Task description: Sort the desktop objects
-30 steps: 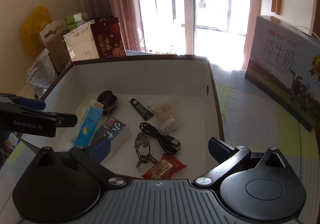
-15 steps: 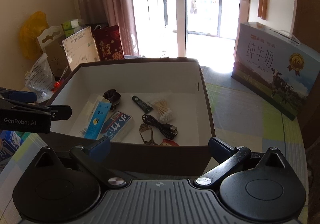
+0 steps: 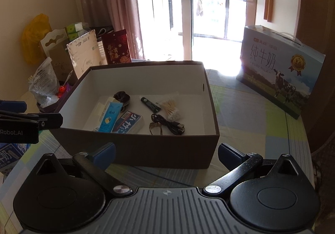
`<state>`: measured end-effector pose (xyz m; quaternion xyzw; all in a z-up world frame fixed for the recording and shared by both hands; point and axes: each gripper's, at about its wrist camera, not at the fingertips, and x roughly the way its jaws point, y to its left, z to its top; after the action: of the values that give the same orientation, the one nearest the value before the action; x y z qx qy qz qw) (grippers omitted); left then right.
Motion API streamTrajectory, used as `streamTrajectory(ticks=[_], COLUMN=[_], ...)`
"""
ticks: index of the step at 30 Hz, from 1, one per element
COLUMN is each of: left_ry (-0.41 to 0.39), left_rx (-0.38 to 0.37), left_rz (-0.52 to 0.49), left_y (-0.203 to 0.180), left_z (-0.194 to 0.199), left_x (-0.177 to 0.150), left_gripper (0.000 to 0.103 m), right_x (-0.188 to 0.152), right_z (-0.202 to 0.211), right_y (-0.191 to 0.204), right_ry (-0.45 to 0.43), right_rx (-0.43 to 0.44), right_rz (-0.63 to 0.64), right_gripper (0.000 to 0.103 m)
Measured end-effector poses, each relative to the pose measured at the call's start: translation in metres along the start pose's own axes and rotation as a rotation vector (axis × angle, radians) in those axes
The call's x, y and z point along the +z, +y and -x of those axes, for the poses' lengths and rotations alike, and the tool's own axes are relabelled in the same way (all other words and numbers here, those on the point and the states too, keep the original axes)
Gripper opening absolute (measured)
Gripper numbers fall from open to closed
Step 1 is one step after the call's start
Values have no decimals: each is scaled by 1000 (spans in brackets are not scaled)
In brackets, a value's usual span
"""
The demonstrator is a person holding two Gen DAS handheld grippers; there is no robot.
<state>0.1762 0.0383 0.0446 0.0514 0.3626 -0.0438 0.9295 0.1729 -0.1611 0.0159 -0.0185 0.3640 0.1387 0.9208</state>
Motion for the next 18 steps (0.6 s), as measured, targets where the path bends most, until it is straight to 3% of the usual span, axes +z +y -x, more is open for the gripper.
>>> streamTrajectory(ticks=[18], left_ry=[17], left_rx=[-5], left_rz=[16], left_y=[-10], left_z=[45], left_x=[-37], left_gripper=[99], right_x=[-33], right_z=[42], right_y=[18], right_ry=[53], right_rx=[17], right_rz=[31], right_gripper=[101])
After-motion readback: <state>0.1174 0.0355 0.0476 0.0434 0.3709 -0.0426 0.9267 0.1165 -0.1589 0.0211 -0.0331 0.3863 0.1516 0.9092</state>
